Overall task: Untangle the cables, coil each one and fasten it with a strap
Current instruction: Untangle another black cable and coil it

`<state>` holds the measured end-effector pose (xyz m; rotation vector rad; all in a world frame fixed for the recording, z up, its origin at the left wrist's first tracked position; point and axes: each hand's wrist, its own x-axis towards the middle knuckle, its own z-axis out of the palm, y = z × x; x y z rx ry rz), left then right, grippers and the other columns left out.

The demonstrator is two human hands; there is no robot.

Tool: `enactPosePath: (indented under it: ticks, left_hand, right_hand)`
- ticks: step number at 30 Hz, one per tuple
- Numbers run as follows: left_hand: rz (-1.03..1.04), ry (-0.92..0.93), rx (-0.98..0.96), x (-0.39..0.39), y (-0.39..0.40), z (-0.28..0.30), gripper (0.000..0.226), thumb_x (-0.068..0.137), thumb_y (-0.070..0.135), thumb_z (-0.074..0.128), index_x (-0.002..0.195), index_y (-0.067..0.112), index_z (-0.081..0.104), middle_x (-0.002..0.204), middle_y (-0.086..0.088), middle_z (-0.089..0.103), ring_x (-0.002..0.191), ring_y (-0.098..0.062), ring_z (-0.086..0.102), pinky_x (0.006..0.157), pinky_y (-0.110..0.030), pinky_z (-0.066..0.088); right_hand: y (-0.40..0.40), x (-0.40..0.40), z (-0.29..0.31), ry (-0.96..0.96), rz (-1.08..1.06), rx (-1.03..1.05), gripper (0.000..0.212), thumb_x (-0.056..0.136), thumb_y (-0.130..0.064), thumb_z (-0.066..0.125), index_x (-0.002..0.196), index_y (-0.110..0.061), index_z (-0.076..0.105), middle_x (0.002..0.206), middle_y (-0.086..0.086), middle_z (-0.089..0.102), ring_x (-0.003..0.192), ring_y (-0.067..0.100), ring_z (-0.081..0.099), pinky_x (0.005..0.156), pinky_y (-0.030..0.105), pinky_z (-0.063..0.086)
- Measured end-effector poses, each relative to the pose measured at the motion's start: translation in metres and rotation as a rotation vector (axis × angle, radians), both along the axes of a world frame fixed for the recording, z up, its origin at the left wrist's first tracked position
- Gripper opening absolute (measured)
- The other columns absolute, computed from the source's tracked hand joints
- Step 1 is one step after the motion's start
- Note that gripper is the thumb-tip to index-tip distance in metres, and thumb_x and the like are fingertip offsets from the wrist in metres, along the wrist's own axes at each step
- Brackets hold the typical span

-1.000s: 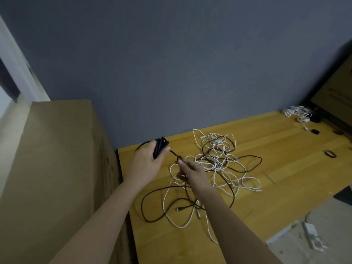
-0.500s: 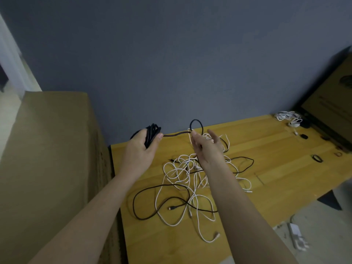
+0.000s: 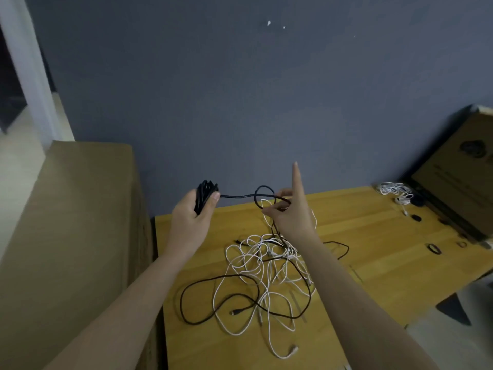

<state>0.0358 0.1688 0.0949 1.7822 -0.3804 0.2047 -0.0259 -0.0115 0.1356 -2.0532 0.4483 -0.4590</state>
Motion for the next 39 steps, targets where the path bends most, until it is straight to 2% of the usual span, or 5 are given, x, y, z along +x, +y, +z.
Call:
enactPosePath:
  ticks: [8,15,25,33,39]
  left_hand:
    - [0.014,-0.008,0.003,-0.006,0.001,0.000,0.033,0.095,0.036,0.052,0.073,0.012,0.052,0.062,0.002,0.046,0.054,-0.002,0.044,0.052,-0.011,0.035]
    - [-0.075,0.008,0.054,-0.009,-0.001,-0.004,0.040,0.095,0.036,0.052,0.081,-0.001,0.055,0.066,-0.005,0.049,0.054,-0.004,0.042,0.052,-0.013,0.035]
    - [-0.351,0.233,-0.081,-0.013,-0.011,0.002,0.040,0.074,0.065,0.051,0.074,0.025,0.049,0.044,0.015,0.044,0.044,-0.001,0.042,0.048,-0.014,0.037]
    - [-0.249,0.198,-0.112,-0.007,0.010,0.006,0.038,0.085,0.043,0.058,0.062,0.018,0.043,0.046,0.012,0.041,0.045,-0.004,0.038,0.052,-0.025,0.034]
    - [-0.088,0.038,-0.031,0.002,0.008,0.006,0.047,0.092,0.038,0.055,0.061,0.005,0.042,0.056,-0.005,0.041,0.050,-0.009,0.037,0.049,-0.018,0.030]
  right_hand:
    - [-0.030,-0.008,-0.006,0.354,0.321,-0.421,0.112,0.081,0.006,0.067,0.148,-0.047,-0.005,0.116,-0.011,0.055,0.076,0.008,0.067,0.076,0.026,0.057]
    - [-0.067,0.005,0.002,0.153,-0.130,-0.063,0.026,0.081,-0.004,0.073,0.107,-0.010,0.069,0.092,0.002,0.072,0.086,0.014,0.067,0.088,0.033,0.054]
    - [-0.037,0.042,0.032,-0.511,-0.238,0.304,0.019,0.087,-0.005,0.067,0.086,-0.024,0.070,0.088,-0.007,0.071,0.091,0.011,0.067,0.085,0.020,0.051]
    - [-0.037,0.041,0.009,-0.073,0.084,0.504,0.018,0.097,-0.002,0.050,0.100,-0.011,0.065,0.084,0.005,0.067,0.079,0.011,0.068,0.080,0.023,0.052]
    - [-0.030,0.033,-0.038,0.009,-0.180,-0.146,0.029,0.103,-0.014,0.038,0.120,-0.017,0.061,0.087,0.000,0.061,0.068,0.012,0.052,0.059,0.023,0.038]
